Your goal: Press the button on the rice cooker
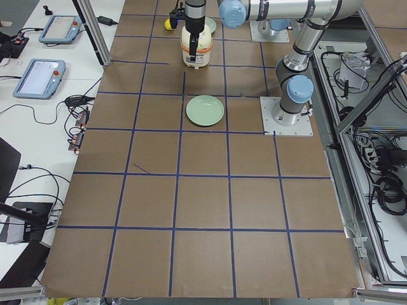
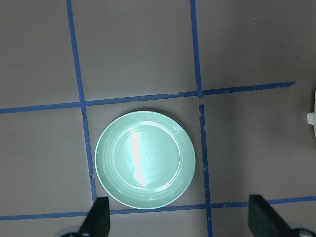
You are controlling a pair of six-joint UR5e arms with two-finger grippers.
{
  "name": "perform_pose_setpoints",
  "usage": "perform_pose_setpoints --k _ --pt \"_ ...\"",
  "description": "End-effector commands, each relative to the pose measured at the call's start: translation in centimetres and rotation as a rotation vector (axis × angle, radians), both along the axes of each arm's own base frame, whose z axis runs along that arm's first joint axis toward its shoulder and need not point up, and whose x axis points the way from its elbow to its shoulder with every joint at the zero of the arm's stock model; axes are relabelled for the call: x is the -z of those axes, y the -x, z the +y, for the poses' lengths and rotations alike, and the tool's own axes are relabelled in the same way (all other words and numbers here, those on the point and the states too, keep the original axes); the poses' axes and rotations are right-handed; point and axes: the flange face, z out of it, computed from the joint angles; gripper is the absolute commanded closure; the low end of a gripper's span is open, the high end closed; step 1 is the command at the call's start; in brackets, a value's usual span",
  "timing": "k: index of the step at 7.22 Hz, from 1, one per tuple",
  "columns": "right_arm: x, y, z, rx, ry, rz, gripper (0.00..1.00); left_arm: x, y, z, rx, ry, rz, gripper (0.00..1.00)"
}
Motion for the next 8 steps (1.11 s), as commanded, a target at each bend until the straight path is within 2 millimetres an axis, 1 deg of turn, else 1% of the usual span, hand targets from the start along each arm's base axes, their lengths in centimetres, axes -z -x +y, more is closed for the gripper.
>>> perform_pose_setpoints --k 1,7,8 --pt "-0.16 0.0 0.11 0.001 0.003 0.0 0.08 0.0 -0.05 -0.01 -0.001 0.0 0.0 0.0" --pt "-0.38 -0.02 -0.26 0.011 0.009 -0.001 0.09 0.0 -0.05 -0.01 -0.001 0.0 0.0 0.0" --pt "-0.55 -0.03 -0.17 0.014 0.014 -0.003 0.3 0.0 0.02 0.0 0.0 0.0 0.0 0.0"
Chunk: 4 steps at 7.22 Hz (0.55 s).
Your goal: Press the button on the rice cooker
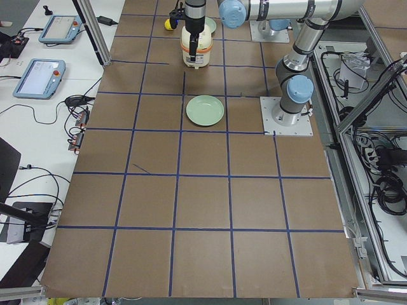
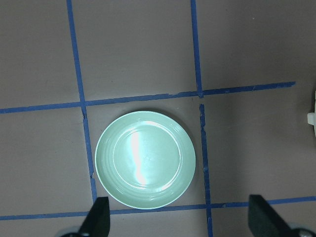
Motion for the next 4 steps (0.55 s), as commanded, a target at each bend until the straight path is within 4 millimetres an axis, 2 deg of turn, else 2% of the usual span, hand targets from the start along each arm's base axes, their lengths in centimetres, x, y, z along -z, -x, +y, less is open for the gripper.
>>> perform_pose_setpoints --k 1,2,3,4 --pt "-0.1 0.0 0.3 0.004 -0.004 -0.001 0.64 0.0 0.0 0.0 0.0 0.0 0.0 0.0" --pt "-0.3 -0.3 0.4 0.003 -0.001 -0.025 0.82 0.0 0.0 0.0 0.0 0.0 -0.001 0.0" --pt "-0.4 -0.4 0.4 0.003 -0.003 -0.029 0.84 0.0 0.0 0.0 0.0 0.0 0.0 0.0" --pt "-0.3 -1.3 0.3 -0.016 0.005 -0.035 0.86 0.0 0.1 0.0 0.001 0.0 0.0 0.0"
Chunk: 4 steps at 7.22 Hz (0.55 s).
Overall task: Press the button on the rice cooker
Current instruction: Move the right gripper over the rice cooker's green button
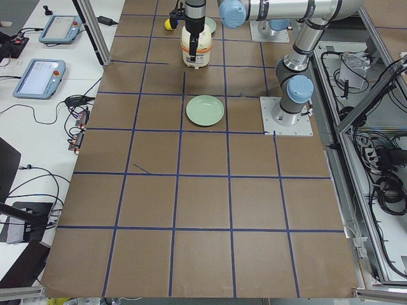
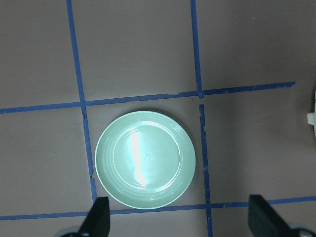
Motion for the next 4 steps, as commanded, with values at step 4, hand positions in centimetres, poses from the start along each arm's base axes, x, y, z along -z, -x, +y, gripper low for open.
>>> perform_pose_setpoints --k 4 --pt "4.3 -8.1 0.4 -0.019 -0.084 -0.046 0.92 0.0 0.1 0.0 0.001 0.0 0.0 0.0"
